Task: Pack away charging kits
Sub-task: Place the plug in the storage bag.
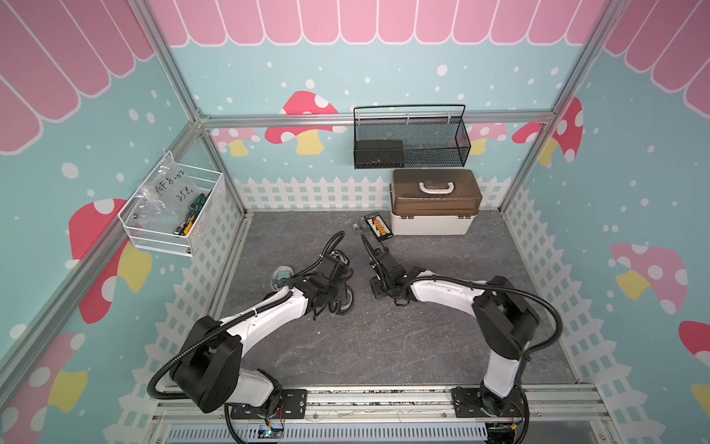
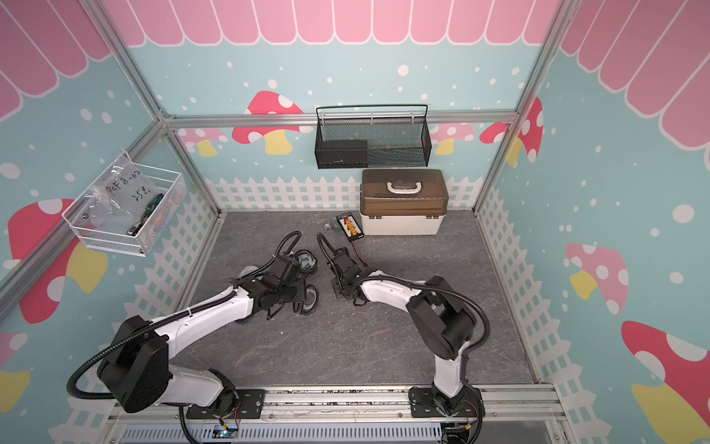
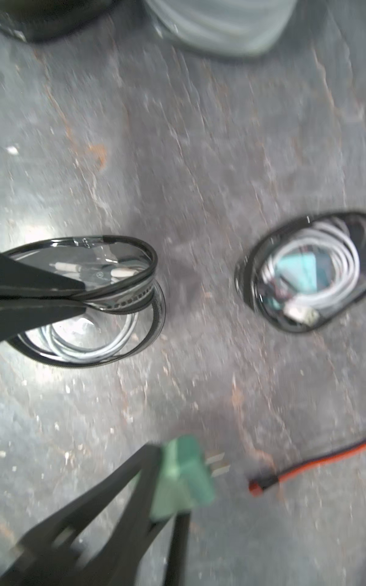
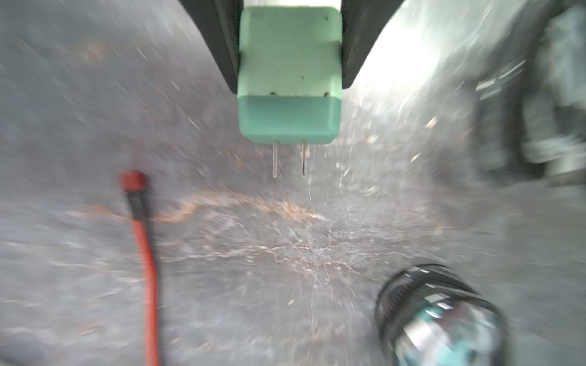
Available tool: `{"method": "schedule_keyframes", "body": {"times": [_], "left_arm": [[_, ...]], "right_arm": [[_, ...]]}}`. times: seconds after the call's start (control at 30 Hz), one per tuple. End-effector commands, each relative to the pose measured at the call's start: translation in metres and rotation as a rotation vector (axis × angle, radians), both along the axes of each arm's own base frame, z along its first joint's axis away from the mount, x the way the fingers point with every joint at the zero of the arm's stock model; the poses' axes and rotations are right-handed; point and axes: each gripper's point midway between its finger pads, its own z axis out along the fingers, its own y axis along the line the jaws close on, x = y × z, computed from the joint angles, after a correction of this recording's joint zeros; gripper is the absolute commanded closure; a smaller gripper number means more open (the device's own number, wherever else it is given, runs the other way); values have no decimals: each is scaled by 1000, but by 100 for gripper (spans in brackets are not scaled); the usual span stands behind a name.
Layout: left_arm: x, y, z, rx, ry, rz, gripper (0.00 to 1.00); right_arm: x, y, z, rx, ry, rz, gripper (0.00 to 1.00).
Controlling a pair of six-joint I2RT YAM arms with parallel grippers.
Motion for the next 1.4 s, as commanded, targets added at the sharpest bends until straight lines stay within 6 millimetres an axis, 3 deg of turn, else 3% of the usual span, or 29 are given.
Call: {"method": "schedule_keyframes", "body": {"times": [0.0, 0.13, 0.27, 0.7, 1.1, 1.17, 1.37], "left_arm": [[16, -40, 28, -81, -75, -24, 100], [22, -69, 30, -153, -72, -54, 100], [26, -90, 33, -222, -72, -71, 100], [30, -118, 31, -408, -80, -92, 100], [24, -124, -1, -467, -14, -61, 100], [24, -122, 0, -466, -19, -55, 100], [26, -119, 2, -453, -29, -48, 100]], "right_arm": [[-12, 7, 45, 209, -55, -10, 81], [-30, 4, 49, 275, -40, -5, 82], [-32, 0, 36, 259, -23, -32, 83], [-17, -10, -18, 106, 11, -103, 85], [-1, -3, -18, 115, -13, -127, 79], [0, 0, -22, 115, -2, -125, 75], [-2, -2, -32, 100, 21, -133, 45]]}}
